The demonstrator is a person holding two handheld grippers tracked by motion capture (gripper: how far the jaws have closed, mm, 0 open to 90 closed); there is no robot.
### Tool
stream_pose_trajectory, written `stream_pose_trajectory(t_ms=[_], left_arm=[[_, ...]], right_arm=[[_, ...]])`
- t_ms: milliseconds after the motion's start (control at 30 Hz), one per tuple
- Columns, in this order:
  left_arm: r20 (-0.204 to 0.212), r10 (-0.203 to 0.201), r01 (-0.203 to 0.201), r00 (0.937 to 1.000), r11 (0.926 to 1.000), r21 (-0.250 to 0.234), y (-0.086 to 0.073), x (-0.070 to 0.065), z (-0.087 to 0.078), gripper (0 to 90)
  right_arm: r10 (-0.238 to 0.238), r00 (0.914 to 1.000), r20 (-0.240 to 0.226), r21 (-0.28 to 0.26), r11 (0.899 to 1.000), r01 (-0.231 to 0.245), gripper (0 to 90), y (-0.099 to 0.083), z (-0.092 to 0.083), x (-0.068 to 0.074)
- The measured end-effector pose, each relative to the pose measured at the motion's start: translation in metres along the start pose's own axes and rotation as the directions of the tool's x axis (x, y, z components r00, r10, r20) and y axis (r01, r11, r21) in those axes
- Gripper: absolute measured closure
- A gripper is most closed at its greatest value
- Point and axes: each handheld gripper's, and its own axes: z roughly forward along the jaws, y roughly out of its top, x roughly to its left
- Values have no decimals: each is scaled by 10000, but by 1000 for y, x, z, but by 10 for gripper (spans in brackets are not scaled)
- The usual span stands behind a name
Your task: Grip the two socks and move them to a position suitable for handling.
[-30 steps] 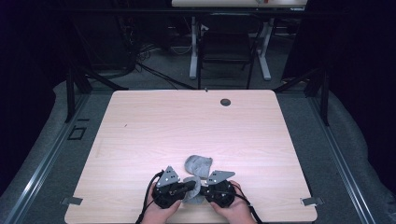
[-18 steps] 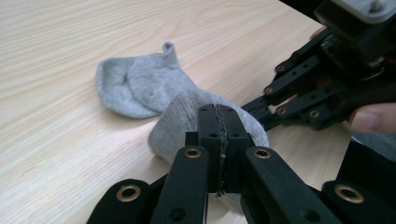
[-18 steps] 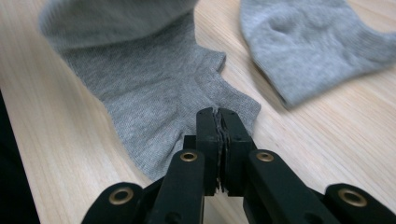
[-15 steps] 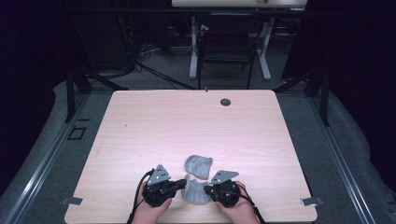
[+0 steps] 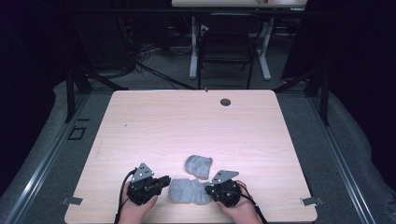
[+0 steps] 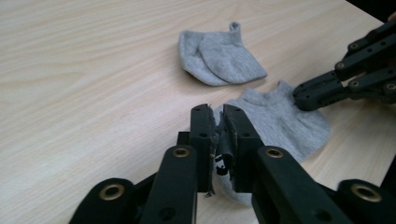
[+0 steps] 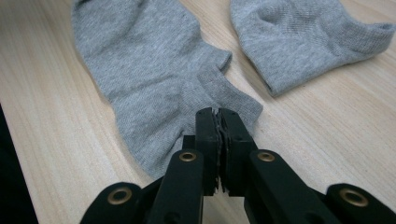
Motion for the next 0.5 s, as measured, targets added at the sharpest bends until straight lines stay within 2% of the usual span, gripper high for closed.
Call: stream_pose_trajectory(t_ms=[67,167,267,500], left_arm=[[19,313,-313,9995,9993,189,-3,-5,6,779],[-72,956,-952,9954,9944,462,-4,-10,13,747],[-12,1087,-1083,9941,9918,671,-5,-11,19,729],[-155,1033,-1007,9945,9874,1218,-13,-6,26,713]], right_arm=[[77,10000,45,-43,10000,-77,859,0,0,0],[75,10000,62,-17,10000,-75,856,0,0,1],[28,10000,77,27,10000,-28,855,0,0,1],[93,9999,83,92,9999,-94,854,0,-2,0]])
